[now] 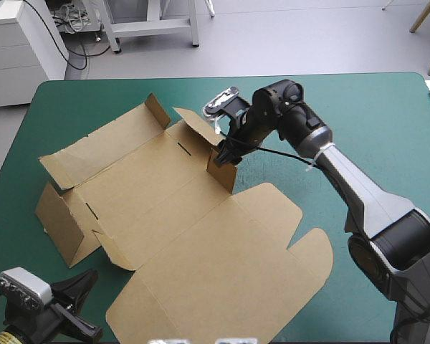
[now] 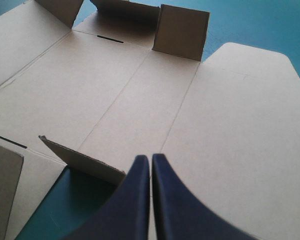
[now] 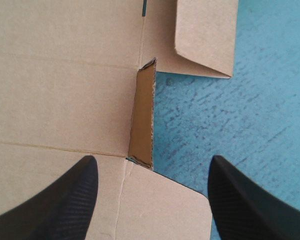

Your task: Fold the box

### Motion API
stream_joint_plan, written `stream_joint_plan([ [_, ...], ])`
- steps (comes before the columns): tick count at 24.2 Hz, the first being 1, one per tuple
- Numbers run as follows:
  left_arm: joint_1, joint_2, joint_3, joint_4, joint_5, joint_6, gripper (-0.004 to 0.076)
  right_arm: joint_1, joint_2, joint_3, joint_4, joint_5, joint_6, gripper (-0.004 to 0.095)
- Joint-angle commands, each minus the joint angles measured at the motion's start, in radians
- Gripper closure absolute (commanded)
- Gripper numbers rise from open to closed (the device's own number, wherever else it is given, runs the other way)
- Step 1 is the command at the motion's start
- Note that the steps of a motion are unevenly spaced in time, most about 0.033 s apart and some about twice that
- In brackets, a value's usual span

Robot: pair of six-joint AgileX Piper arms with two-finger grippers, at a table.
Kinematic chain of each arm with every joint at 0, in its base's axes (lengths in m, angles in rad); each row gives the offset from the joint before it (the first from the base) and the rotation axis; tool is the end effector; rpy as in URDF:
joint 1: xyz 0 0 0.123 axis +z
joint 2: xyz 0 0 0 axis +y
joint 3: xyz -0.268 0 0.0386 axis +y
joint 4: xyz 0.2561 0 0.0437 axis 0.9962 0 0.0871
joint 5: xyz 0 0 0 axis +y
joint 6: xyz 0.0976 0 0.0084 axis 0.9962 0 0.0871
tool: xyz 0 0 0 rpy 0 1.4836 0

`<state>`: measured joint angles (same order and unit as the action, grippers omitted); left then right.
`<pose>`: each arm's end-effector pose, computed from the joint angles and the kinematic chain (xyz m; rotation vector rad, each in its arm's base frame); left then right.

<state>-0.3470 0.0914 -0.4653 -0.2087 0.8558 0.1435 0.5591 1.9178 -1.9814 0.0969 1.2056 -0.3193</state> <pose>0.0406 -0.0310 0.2838 0.4475 1.9171 -0.3778 0.3585 0.2347 0.3369 -1.1069 2.3893 0.2135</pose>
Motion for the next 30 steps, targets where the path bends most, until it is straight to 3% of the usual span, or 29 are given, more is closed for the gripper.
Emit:
stream_joint_plan([
  [1, -0.005, 0.013, -0.020, -0.014, -0.073, 0.009, 0.0731, 0.040, -0.028, -0.026, -0.077, -0.036, -0.003, 0.0326],
  [30, -0.005, 0.013, -0.020, -0.013, -0.073, 0.011, 0.0731, 0.058, 0.210, -0.143, -0.097, -0.036, -0.005, 0.0357],
])
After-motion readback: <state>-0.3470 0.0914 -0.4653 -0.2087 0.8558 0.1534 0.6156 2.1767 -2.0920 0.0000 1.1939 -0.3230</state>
